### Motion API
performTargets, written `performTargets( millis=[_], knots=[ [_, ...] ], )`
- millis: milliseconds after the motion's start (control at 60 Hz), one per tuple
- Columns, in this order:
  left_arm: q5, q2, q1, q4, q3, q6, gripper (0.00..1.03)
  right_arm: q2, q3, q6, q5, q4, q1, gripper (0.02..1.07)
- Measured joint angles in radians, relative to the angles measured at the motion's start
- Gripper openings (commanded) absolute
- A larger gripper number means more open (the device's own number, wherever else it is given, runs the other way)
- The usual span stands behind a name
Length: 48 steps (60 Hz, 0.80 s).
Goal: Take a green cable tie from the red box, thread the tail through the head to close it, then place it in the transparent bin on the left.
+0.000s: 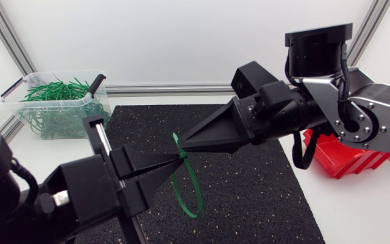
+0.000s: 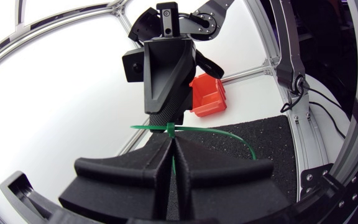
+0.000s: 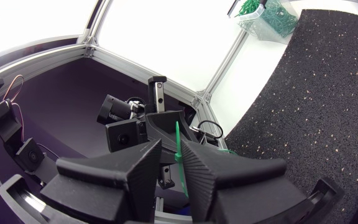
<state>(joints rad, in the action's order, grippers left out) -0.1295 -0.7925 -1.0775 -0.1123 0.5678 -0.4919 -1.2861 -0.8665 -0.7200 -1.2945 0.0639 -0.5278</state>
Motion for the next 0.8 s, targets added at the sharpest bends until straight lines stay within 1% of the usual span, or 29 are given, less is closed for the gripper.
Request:
performTargets(
  millis=[33,100,217,267,300,417,583,717,800],
  knots=[
    [0.0,0.0,0.0,0.0,0.0,0.0,0.04,-0.002,-0.001,0.001,0.0,-0.001,-0.002,0.24],
    [0.0,0.0,0.0,-0.001,0.0,0.0,0.04,-0.004,-0.003,0.008,0.0,-0.006,-0.006,0.17],
    [0.0,0.0,0.0,-0.005,0.0,0.0,0.04,-0.005,-0.003,0.011,0.001,-0.008,-0.007,0.17],
    [0.0,0.0,0.0,-0.006,0.0,0.0,0.04,-0.005,-0.003,0.012,0.003,-0.01,-0.007,0.1],
    [0.001,0.0,0.0,-0.008,0.0,0.0,0.04,-0.005,-0.003,0.015,0.005,-0.012,-0.007,0.08],
    [0.0,0.0,-0.001,-0.011,0.0,0.0,0.04,-0.005,-0.003,0.018,0.008,-0.018,-0.007,0.08],
    [-0.004,0.0,-0.017,-0.011,0.0,0.0,0.04,-0.005,-0.018,0.018,0.009,-0.057,-0.007,0.08],
    [-0.076,0.001,-0.067,-0.012,0.0,0.0,0.04,-0.034,-0.053,0.018,0.01,-0.088,-0.006,0.08],
    [-0.103,-0.002,-0.105,-0.011,0.0,0.0,0.04,-0.075,-0.082,0.018,0.017,-0.091,-0.006,0.08]
  ],
)
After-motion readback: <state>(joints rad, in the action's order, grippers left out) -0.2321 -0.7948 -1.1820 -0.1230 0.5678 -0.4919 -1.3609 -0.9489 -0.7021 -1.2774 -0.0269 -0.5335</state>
